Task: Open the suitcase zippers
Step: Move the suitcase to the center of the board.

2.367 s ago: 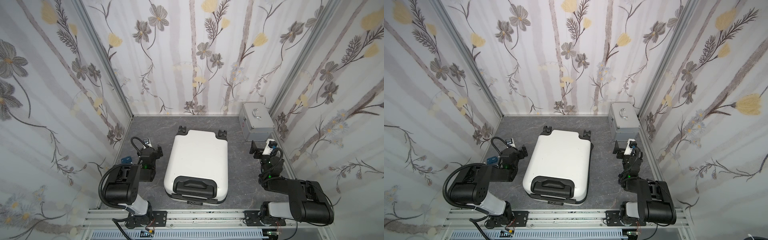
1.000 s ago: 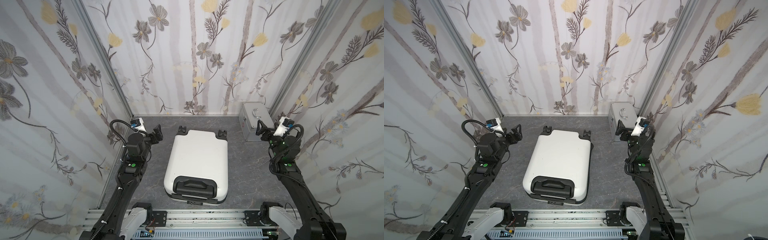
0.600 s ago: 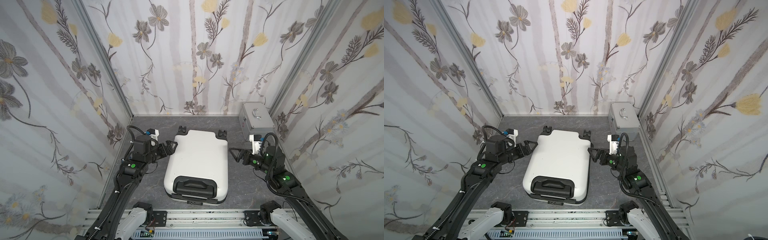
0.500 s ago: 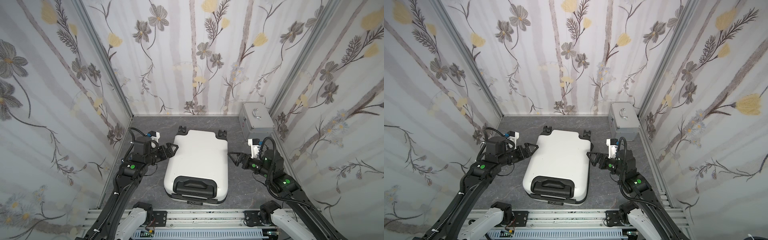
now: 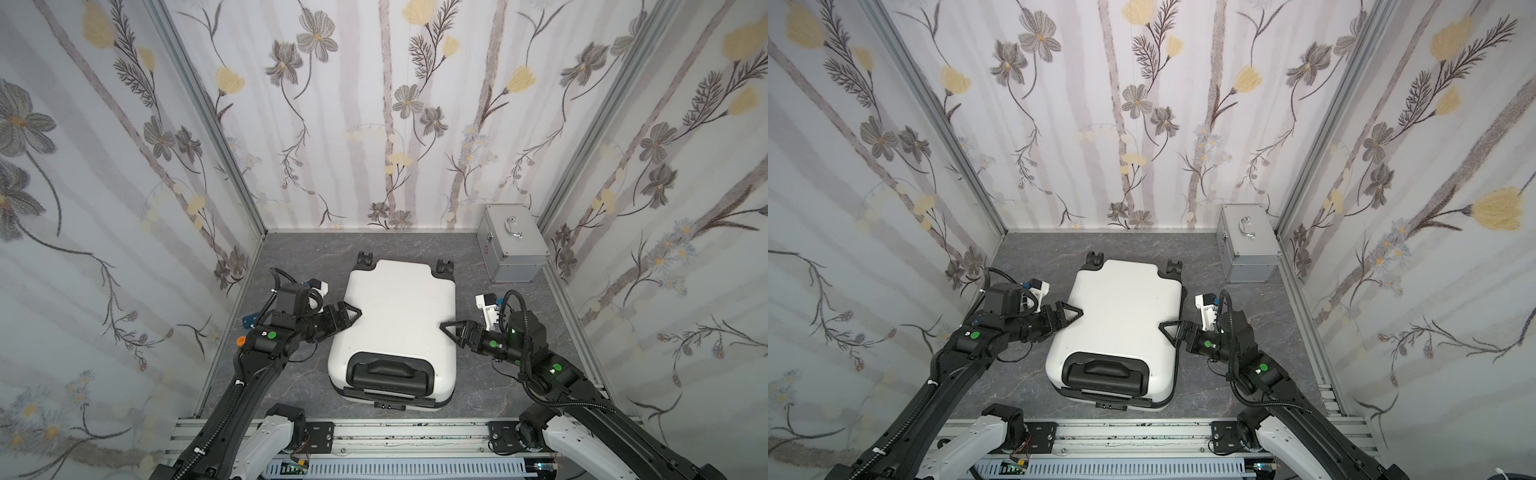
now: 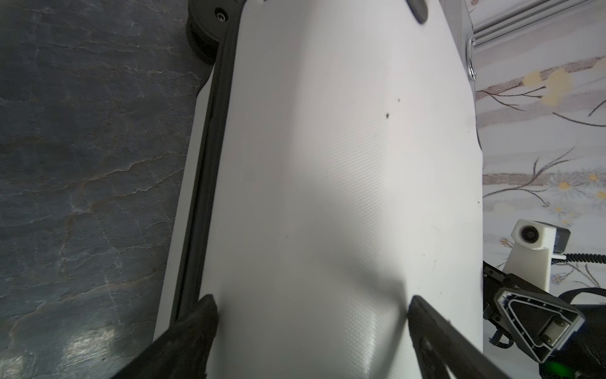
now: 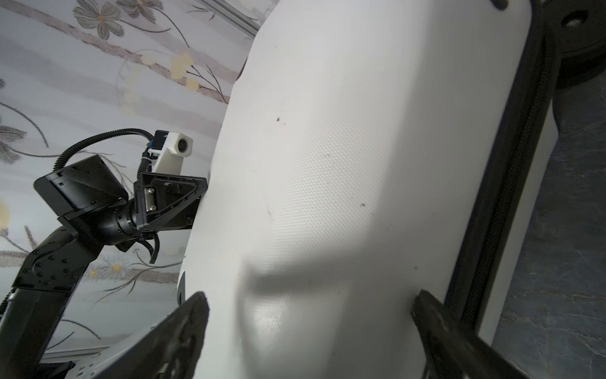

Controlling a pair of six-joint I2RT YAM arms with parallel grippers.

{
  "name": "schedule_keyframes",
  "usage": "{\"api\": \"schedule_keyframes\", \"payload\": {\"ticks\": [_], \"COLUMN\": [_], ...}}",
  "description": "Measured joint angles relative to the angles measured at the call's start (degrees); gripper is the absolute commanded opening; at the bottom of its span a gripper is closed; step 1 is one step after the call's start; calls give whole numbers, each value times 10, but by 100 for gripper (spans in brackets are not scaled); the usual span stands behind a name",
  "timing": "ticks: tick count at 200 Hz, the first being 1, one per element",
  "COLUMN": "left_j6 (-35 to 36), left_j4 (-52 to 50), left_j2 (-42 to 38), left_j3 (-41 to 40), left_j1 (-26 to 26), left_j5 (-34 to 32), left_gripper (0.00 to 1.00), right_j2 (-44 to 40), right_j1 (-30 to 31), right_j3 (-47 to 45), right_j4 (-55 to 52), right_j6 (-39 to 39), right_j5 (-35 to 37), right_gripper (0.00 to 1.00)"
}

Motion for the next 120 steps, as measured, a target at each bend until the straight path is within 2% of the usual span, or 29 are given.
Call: {"api": "schedule_keyframes", "payload": {"ticks": [34,70,96,120], "left_j6": [-6,-23,-34,-43], "left_j4": [52,118,165,198], "left_j2": [9,29,53,71], "left_j3": [-18,-28,-30,-30], "left_j1": [-15,-50,-68,-73], "left_j5": [-12,-63,-92,-107], "left_gripper": [88,87,86,86], "right_j2": [41,90,135,190], "right_j1": [9,9,4,-16], "right_j3": [18,52,85,123], "right_j4": [2,18,29,49], "right_j6": [0,-8,-31,-54], "right_j5": [32,88,145,163], "right_gripper": [87,74,71,70]}}
